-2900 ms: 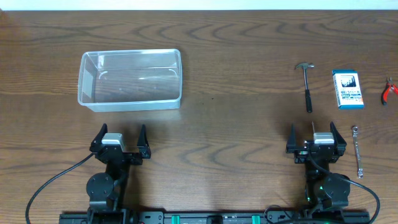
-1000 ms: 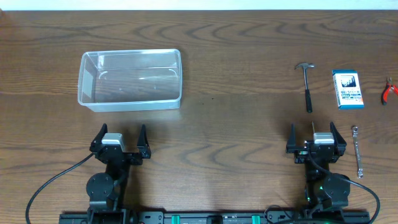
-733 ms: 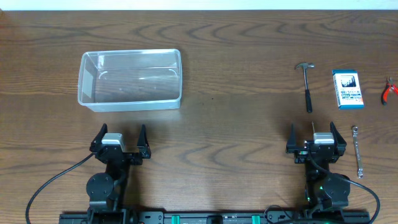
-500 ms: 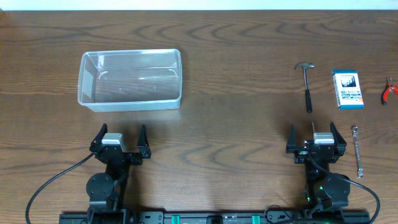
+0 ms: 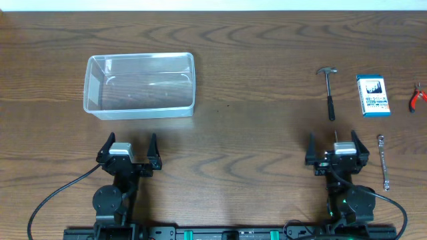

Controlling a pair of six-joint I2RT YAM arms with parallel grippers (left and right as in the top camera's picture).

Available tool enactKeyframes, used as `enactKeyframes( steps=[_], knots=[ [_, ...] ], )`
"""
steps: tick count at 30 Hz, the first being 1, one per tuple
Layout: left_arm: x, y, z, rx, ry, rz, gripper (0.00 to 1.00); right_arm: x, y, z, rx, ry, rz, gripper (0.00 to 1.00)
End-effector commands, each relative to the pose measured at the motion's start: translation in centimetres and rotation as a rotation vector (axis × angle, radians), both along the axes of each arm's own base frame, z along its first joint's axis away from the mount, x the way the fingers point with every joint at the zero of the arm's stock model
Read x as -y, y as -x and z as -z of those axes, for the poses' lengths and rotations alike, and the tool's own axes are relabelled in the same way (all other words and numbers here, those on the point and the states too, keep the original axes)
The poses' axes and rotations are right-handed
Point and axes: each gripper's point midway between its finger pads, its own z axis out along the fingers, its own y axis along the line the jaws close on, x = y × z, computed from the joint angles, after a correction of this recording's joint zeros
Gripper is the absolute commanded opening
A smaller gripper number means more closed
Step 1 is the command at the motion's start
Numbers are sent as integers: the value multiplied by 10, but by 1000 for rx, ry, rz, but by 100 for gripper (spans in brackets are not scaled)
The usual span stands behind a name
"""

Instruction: Pack container

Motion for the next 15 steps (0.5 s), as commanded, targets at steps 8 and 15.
enactKeyframes(
  steps=[8,15],
  knots=[
    [2,1,15,-48,9,11,98,-19,2,0,-9,-163,-97,99],
    [2,1,13,-38,10,11,99,-20,2,0,-21,-316,-88,99]
  ],
)
